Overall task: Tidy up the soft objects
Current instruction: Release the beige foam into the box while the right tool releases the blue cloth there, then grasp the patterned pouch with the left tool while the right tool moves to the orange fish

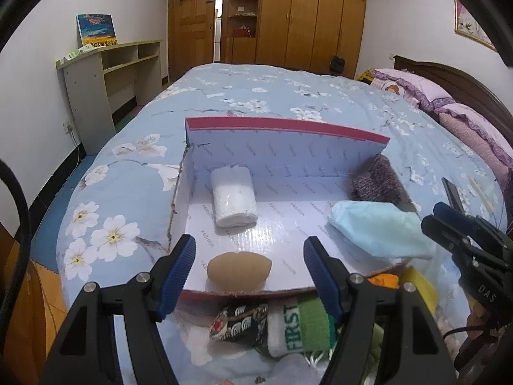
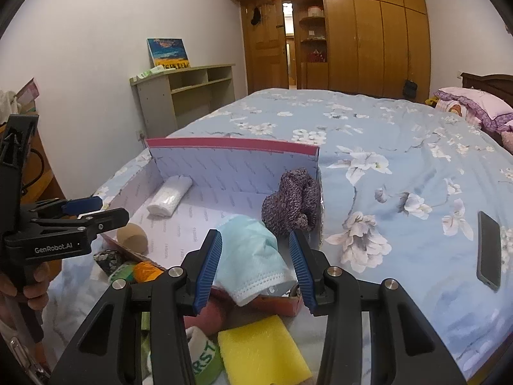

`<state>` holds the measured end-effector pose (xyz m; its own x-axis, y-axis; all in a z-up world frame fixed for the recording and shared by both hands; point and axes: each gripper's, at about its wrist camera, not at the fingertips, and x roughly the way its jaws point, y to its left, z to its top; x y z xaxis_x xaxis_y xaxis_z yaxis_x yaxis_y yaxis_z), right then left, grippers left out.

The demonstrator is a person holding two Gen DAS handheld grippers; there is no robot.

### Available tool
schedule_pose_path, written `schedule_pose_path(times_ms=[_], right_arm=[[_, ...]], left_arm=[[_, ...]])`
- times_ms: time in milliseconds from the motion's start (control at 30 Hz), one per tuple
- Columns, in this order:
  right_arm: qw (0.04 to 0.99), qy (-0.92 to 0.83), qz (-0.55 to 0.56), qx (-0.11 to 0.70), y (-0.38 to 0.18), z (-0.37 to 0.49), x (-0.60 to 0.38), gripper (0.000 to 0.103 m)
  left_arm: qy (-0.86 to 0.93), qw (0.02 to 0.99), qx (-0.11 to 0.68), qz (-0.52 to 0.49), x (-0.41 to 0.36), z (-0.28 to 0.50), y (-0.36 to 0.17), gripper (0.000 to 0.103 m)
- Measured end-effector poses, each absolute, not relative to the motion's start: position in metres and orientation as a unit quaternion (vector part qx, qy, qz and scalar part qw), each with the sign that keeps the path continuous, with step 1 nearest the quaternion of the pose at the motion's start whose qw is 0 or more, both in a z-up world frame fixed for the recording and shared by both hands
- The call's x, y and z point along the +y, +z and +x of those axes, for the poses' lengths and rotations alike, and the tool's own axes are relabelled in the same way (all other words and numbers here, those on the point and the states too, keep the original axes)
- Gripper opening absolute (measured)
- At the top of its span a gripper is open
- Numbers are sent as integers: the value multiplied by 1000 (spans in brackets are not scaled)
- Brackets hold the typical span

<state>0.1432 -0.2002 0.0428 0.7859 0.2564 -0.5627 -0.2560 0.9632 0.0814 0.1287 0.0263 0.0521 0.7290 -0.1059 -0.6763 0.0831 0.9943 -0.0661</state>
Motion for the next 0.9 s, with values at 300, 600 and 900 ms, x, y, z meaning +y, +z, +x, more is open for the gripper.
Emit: schedule_pose_path(times_ms=[300, 600, 900], right_arm=[[949, 128, 9, 288, 49, 117, -205, 45], [947, 132, 15, 291, 44, 92, -204, 45], [947, 133, 0, 292, 34, 76, -194, 45]], left_arm=[[-47, 930, 363, -15, 36, 106, 53, 74], [-31, 921, 387, -31, 47, 96, 30, 73], [-14, 912, 406, -61, 53, 94, 5, 73]])
